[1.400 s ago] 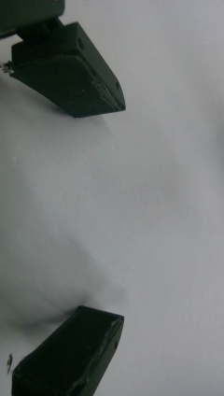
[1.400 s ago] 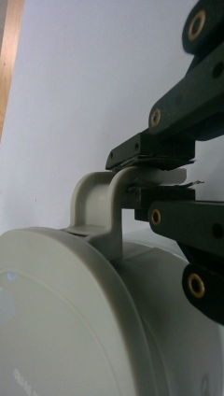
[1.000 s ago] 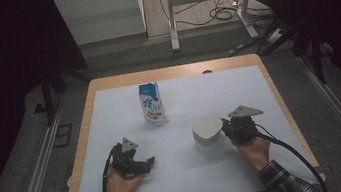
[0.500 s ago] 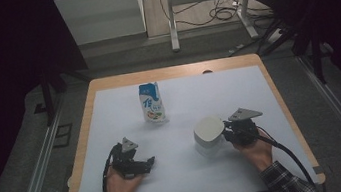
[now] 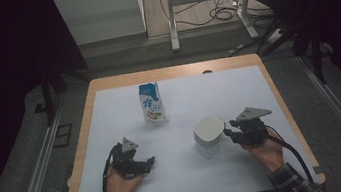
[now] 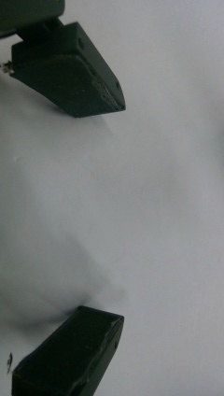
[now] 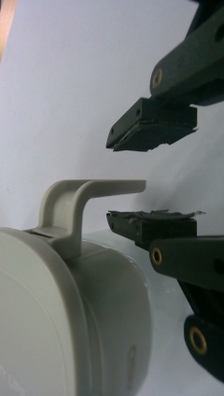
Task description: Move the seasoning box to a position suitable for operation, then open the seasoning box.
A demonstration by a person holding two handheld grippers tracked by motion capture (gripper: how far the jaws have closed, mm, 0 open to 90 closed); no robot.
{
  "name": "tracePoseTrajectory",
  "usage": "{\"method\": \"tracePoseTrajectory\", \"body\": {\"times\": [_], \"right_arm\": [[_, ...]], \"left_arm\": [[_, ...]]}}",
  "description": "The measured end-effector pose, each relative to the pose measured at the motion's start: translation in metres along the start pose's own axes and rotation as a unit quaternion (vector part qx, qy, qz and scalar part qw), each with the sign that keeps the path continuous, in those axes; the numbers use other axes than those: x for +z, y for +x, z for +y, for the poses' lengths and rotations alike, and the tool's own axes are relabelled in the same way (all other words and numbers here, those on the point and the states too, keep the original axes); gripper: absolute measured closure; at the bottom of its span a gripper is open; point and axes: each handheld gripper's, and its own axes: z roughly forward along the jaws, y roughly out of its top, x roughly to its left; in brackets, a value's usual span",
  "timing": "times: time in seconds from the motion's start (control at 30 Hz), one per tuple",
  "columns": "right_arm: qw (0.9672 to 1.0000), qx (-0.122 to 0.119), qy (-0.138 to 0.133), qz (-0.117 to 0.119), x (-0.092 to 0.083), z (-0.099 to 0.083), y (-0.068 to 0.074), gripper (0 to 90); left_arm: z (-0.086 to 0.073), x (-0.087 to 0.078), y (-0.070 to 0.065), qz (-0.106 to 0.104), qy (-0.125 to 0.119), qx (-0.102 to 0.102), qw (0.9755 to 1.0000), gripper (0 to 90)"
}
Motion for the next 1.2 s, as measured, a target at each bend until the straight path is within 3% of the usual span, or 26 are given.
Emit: {"method": "tracePoseTrajectory", "body": {"times": [0.13,0.3,0.37,0.57,0.63,0.77,1.1,1.2], "right_arm": [[0.9999,-0.006,-0.004,-0.013,-0.006,-0.002,-0.003,51.8],[0.9996,0.014,-0.025,-0.003,-0.017,0.002,-0.014,49.1],[0.9992,0.021,-0.029,0.017,-0.020,0.005,-0.018,53.7],[0.9992,0.012,-0.028,0.025,-0.023,0.010,-0.018,69.2],[0.9986,0.009,-0.036,0.038,-0.025,0.015,-0.018,79.1],[0.9983,0.014,-0.037,0.043,-0.029,0.023,-0.019,85.7],[0.9984,-0.013,-0.037,0.042,-0.032,0.044,-0.010,87.1],[0.9978,-0.011,-0.043,0.049,-0.032,0.050,-0.009,86.9]], "left_arm": [[0.000,0.000,0.000,0.000,0.000,0.000,1.0000,2.2],[0.000,0.000,0.000,0.000,0.000,0.000,1.0000,2.2],[0.000,0.000,0.000,0.000,0.000,0.000,1.0000,2.2],[0.000,0.000,0.000,0.000,0.000,0.000,1.0000,2.2],[0.000,0.000,0.000,0.000,0.000,0.000,1.0000,2.2],[0.000,0.000,0.000,0.000,-0.002,-0.002,1.0000,2.2],[0.000,0.000,0.000,0.000,-0.001,0.000,1.0000,2.2],[0.000,0.000,0.000,0.000,-0.002,-0.002,1.0000,2.2]]}}
